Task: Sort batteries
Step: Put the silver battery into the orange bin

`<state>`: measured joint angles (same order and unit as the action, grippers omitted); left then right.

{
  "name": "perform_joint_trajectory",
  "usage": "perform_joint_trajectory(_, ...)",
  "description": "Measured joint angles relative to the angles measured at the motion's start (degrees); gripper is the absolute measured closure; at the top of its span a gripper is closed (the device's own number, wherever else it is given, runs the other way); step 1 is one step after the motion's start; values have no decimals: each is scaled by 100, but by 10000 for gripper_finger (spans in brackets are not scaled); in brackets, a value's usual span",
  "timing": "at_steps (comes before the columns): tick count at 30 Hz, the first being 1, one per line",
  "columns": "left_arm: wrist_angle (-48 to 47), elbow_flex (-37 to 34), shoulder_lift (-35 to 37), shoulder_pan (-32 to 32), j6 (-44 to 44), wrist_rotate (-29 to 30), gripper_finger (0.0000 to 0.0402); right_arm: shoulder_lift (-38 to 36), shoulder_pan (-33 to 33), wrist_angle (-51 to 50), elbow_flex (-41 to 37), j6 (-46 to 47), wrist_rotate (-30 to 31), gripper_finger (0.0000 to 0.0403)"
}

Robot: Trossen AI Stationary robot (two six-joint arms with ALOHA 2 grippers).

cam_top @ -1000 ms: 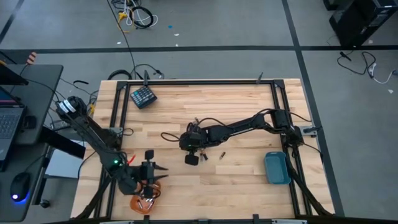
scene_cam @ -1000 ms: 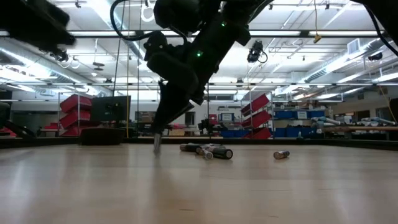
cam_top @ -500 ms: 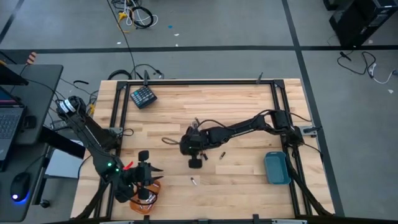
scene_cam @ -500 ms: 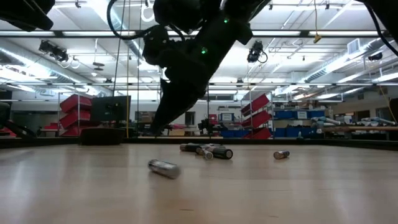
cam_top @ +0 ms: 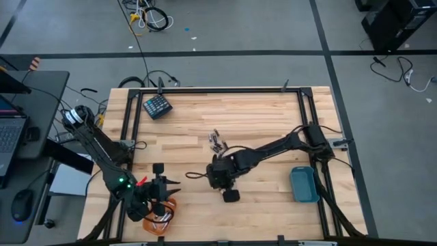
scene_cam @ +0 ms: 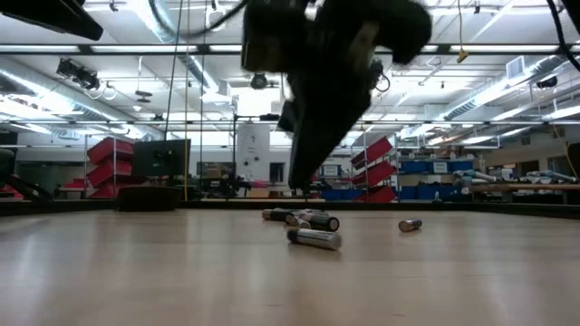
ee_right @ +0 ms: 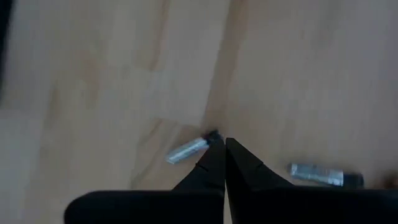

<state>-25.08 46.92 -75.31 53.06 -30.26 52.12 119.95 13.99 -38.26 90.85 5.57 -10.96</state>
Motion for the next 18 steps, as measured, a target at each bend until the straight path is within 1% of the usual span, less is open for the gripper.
perform_joint_trajectory(4, 44, 0, -6, 2, -11, -2, 300, -243, 272, -597, 15, 883, 636, 403)
perform_joint_trajectory(7, 35, 0, -9, 12, -20, -9, 300, -261, 427, -1141, 11, 2083, 990, 401)
perform_joint_trajectory(9, 35, 0, -9, 13, -24, -10, 300, -254, 484, -1423, 11, 2705, 1041, 392)
perform_joint_trajectory(11, 39, 0, -11, 15, -30, -15, 300, -214, 571, -1528, -29, 2881, 1234, 376)
perform_joint_trajectory(14, 43, 0, -11, 15, -35, -24, 300, -200, 709, -1254, -256, 3030, 1615, 344)
perform_joint_trajectory(18, 37, 0, -13, 20, -112, -50, 300, -198, 746, -1164, -272, 3410, 1783, 301)
